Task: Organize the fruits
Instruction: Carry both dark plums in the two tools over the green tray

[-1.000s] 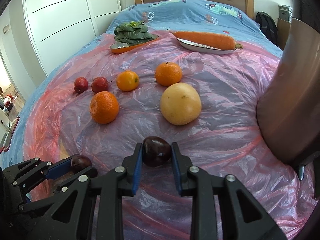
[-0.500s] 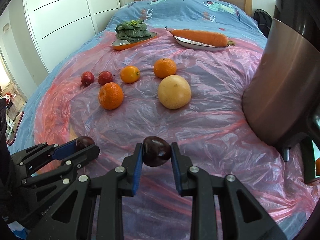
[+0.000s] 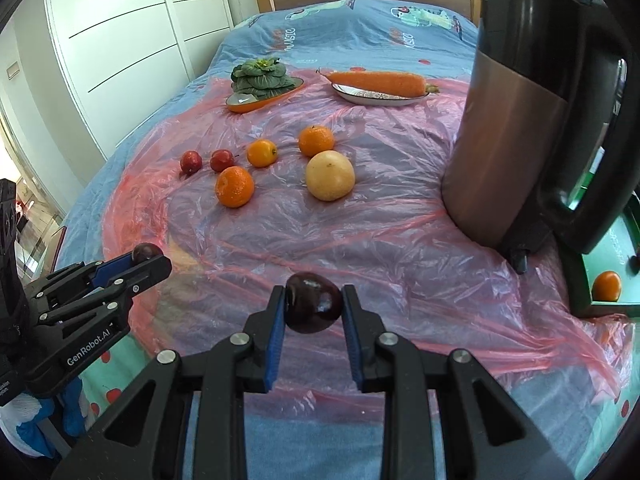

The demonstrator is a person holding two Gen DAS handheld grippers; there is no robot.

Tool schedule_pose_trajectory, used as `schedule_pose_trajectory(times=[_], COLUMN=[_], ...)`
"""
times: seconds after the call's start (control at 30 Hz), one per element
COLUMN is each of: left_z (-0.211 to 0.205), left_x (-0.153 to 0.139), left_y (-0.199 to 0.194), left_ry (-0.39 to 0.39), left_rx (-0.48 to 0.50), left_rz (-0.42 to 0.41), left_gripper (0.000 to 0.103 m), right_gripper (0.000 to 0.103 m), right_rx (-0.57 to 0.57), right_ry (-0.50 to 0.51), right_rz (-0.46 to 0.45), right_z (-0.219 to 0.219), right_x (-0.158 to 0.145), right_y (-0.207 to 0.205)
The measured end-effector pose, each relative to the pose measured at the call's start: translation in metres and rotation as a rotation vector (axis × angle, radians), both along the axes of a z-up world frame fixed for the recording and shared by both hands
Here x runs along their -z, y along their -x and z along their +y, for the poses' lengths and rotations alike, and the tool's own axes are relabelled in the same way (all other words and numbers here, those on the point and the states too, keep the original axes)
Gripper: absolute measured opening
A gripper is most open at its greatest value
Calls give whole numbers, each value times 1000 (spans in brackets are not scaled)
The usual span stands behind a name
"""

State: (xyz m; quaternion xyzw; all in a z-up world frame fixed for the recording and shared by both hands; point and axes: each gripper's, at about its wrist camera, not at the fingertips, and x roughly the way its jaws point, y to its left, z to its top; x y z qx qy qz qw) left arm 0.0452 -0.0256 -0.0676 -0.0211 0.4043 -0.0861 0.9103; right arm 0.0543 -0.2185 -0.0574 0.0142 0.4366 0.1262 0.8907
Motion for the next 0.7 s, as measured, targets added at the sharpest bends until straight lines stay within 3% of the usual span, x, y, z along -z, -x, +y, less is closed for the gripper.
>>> schedule_pose_trajectory(times=[0.23, 0.7], left_z=[-20, -131], left_x=[-30, -70], left_y=[25, 58], left_ry=[3, 15], left_rx=[48, 274], left_rz=[-16, -14], left_gripper=[22, 22], right_gripper=[0, 0], right_rx=[18, 216], right_ry=[-5, -32], right_rz=[-32, -79], right_z=[-22, -129], right_x=[-19, -37], right_y=[32, 84])
